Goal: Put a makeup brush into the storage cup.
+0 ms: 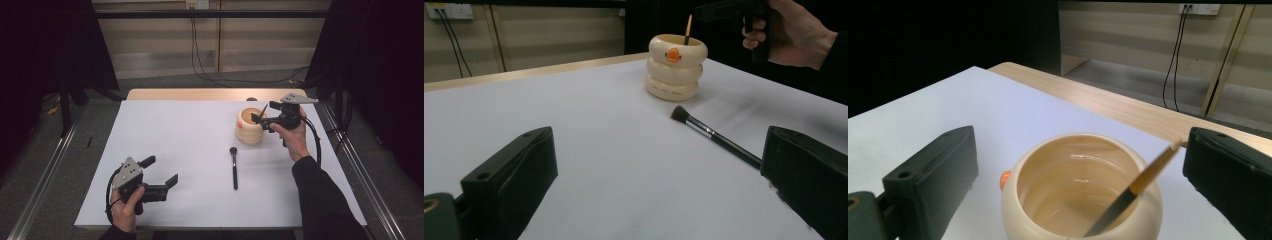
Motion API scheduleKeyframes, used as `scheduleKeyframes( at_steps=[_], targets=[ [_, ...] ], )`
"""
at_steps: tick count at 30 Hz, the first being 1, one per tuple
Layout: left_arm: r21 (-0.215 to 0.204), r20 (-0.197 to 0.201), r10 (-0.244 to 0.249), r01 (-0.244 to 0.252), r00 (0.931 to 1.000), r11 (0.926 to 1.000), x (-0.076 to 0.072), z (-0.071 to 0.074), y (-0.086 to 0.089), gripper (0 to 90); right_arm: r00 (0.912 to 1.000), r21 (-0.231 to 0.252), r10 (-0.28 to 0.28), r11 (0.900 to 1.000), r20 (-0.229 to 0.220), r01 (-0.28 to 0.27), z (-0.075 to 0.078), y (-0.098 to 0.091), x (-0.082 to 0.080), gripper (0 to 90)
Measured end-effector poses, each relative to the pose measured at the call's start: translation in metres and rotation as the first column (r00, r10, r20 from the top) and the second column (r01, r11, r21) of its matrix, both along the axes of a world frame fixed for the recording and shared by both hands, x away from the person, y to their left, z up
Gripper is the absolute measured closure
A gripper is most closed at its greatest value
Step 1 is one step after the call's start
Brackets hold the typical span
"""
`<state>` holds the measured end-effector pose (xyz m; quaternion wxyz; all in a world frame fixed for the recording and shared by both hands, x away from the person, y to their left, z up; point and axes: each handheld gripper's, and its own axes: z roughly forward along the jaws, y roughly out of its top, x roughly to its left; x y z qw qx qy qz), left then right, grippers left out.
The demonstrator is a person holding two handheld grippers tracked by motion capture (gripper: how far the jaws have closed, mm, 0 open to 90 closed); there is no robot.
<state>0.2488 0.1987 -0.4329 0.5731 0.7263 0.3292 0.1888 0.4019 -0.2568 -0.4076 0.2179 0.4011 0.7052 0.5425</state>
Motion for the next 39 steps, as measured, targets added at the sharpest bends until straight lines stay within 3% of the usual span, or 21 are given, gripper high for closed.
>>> scheduleKeyframes(
  at_steps=[12, 22, 29, 31, 36, 39],
  targets=[
    [-0.003, -0.002, 0.005, -0.005, 1.0, 1.0, 0.0, 0.0, 0.0, 1.6, 0.9999, -0.004, -0.008, 1.0, 0.009, 0.008, 0.004, -0.006, -0.01, 2.6],
    [-0.003, -0.003, 0.006, -0.006, 1.0, 1.0, 0.0, 0.0, 0.0, 1.6, 0.9998, 0.009, -0.002, 1.0, 0.021, 0.002, 0.004, -0.017, -0.034, 0.0],
    [-0.004, -0.001, 0.018, -0.018, 0.9998, 0.9998, 0.001, 0.0, 0.001, 1.7, 0.9985, 0.014, -0.037, 0.9992, 0.039, 0.037, 0.007, -0.021, -0.048, 0.2],
    [0.0, 0.002, 0.02, -0.02, 0.9998, 0.9998, 0.001, 0.0, 0.002, 1.7, 0.9916, -0.02, -0.101, 0.9945, 0.081, 0.103, 0.008, -0.02, -0.055, 1.5],
    [-0.001, 0.003, 0.022, -0.022, 0.9998, 0.9998, 0.001, 0.0, 0.003, 1.7, 0.9881, -0.03, -0.112, 0.9928, 0.105, 0.116, 0.009, -0.023, -0.07, 1.0],
    [0.0, 0.005, 0.022, -0.022, 0.9997, 0.9998, 0.001, 0.0, 0.003, 1.7, 0.9884, -0.029, -0.118, 0.9922, 0.095, 0.121, 0.008, -0.029, -0.08, 0.9]
  ],
)
